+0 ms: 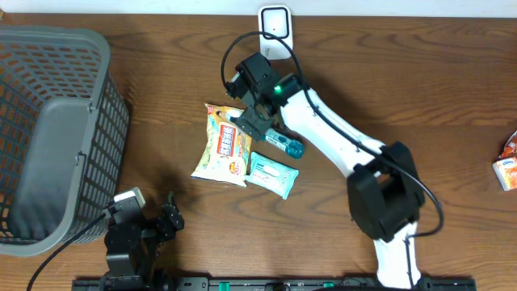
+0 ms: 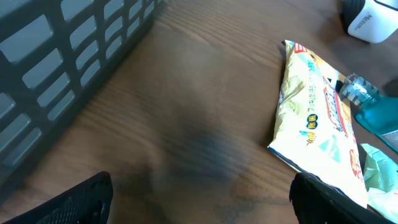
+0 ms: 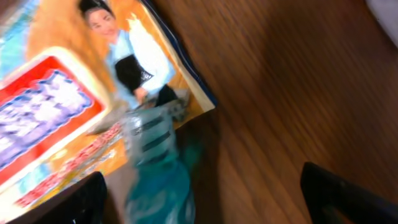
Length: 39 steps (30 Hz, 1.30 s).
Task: Scan the item barcode
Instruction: 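Adjust the teal bottle with the right gripper near the yellow bag, then lift the teal Listerine bottle and hold it to the scanner face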
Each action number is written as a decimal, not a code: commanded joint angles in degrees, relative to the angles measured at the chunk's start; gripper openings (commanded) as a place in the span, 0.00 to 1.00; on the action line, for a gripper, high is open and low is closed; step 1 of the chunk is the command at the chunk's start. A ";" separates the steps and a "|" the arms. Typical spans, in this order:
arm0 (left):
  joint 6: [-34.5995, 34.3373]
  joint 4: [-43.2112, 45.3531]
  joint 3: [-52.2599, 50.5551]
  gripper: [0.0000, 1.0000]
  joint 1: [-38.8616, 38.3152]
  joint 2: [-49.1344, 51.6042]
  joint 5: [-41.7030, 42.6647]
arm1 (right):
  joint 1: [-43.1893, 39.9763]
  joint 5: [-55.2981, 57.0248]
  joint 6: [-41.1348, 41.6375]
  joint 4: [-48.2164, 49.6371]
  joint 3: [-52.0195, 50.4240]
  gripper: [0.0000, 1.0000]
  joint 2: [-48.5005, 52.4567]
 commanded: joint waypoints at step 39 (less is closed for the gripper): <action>-0.28 0.00 -0.22 0.91 -0.02 -0.31 -0.50 | -1.11 -2.84 0.31 -7.41 5.57 0.01 12.55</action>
